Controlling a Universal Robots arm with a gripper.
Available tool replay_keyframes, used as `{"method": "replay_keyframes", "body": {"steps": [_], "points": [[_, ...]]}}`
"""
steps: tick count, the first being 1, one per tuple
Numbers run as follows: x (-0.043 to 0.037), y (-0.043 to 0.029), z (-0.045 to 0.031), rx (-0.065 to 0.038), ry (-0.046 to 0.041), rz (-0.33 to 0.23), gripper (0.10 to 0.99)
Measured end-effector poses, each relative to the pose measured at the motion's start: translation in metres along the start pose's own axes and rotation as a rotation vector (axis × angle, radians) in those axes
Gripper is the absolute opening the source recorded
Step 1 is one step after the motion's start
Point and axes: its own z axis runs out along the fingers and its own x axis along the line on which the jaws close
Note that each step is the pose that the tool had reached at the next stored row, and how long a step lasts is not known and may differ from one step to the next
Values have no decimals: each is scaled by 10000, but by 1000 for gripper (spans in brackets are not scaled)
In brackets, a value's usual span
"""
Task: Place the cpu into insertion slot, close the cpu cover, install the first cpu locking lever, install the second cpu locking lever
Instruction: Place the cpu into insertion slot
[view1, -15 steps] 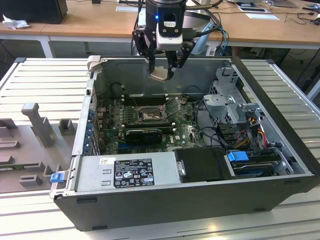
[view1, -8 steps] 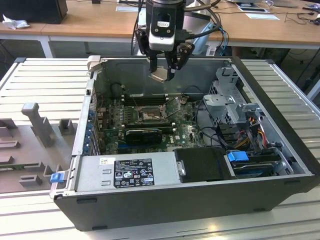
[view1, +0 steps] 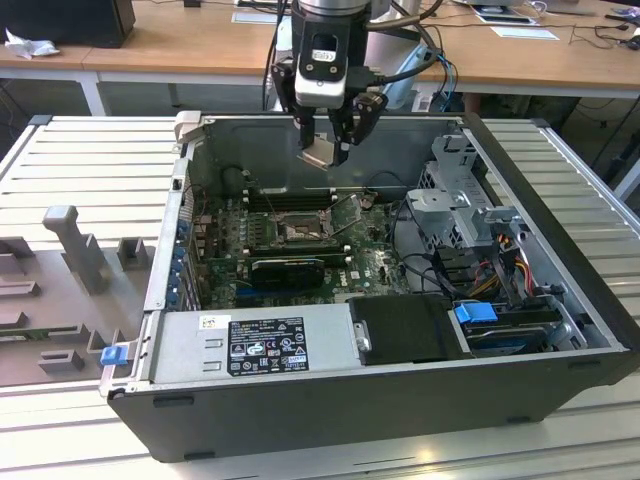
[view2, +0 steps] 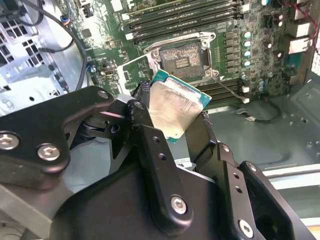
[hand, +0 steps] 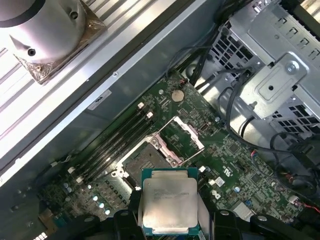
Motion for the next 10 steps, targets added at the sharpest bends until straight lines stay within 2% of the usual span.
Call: {"method": "replay_keyframes", "body": {"steps": [6, 10], "points": [[0, -1, 9, -19, -95, 1042, 529], [0, -1, 10, -24, -122, 1346, 529]]}}
